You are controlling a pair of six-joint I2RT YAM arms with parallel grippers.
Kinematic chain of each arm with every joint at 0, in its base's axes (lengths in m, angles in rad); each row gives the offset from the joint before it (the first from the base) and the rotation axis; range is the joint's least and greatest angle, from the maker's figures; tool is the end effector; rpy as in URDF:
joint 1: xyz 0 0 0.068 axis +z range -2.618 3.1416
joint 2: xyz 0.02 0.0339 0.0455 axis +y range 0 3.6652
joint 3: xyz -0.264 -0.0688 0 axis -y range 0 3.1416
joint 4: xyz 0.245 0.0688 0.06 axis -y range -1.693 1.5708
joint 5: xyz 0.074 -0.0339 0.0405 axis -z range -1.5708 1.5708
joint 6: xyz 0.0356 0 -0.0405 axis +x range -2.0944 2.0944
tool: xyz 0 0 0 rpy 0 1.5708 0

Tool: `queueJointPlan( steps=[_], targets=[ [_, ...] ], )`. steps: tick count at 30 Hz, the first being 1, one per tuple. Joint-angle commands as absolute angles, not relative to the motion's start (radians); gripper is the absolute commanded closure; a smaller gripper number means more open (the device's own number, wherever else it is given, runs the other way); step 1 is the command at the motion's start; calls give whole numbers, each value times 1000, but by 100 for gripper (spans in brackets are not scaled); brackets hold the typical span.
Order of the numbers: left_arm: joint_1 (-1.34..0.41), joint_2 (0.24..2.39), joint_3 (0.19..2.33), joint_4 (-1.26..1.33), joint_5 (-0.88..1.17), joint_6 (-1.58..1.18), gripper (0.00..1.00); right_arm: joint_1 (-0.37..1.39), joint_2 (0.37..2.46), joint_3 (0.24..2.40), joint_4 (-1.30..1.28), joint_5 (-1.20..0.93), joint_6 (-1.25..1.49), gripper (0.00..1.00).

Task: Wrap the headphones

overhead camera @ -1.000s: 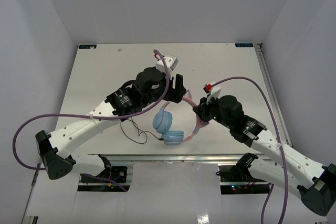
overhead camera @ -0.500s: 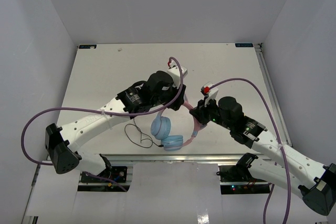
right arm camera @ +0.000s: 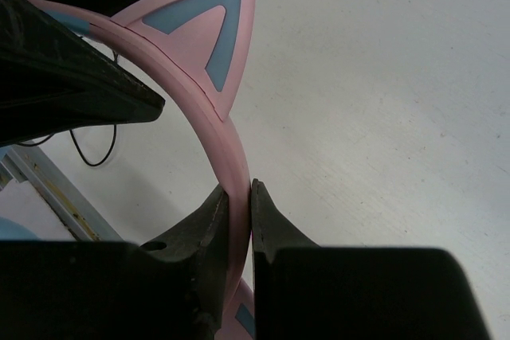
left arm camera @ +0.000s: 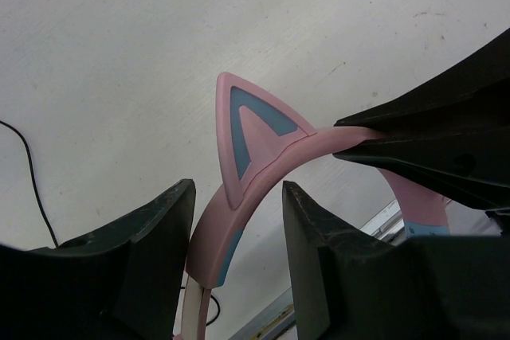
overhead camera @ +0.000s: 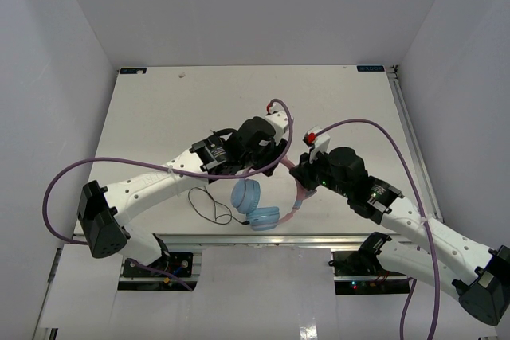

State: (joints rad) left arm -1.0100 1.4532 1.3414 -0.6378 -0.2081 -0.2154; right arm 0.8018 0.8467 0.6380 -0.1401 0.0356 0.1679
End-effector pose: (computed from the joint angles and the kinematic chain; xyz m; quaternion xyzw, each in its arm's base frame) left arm 0.1758 -0.2661 0.3338 0.3146 0.8569 -0.1504 0.3795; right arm 0.1401 0.1430 0.2817 -0.2455 0.7813 0.2544 0.5143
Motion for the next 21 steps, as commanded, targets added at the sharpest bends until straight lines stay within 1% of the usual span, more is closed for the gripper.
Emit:
queueJointPlan(
  steps=[1,3,4,5,8,9,11,14,17,19,21],
  targets=[
    [-1015,1450,1376,-682,-213,-203,52,805,828,667,-44,51,194,92],
    [-1015,1462,1376,-691,-197,-201,60,805,827,667,-44,49,195,92],
    [-1017,1463,1375,-692,-194,-202,66,805,827,667,-44,49,195,92],
    [-1017,1467,1374,-692,-193,-205,75,806,828,667,-44,48,194,92],
    [-1018,1482,1380,-689,-197,-214,95,807,836,671,-46,44,196,87],
    [-1019,1487,1383,-688,-203,-220,100,807,839,672,-46,43,197,84],
    [-1019,1491,1385,-683,-249,-249,100,807,839,673,-48,50,209,68],
    [-1019,1488,1360,-664,-340,-299,100,805,826,673,-49,105,231,39],
    [-1019,1472,1320,-659,-468,-368,100,806,812,681,-74,212,280,25],
    [-1019,1449,1289,-656,-553,-429,100,807,801,694,-107,284,327,20],
    [-1019,1428,1253,-645,-610,-487,100,806,791,703,-123,331,346,16]
  ],
)
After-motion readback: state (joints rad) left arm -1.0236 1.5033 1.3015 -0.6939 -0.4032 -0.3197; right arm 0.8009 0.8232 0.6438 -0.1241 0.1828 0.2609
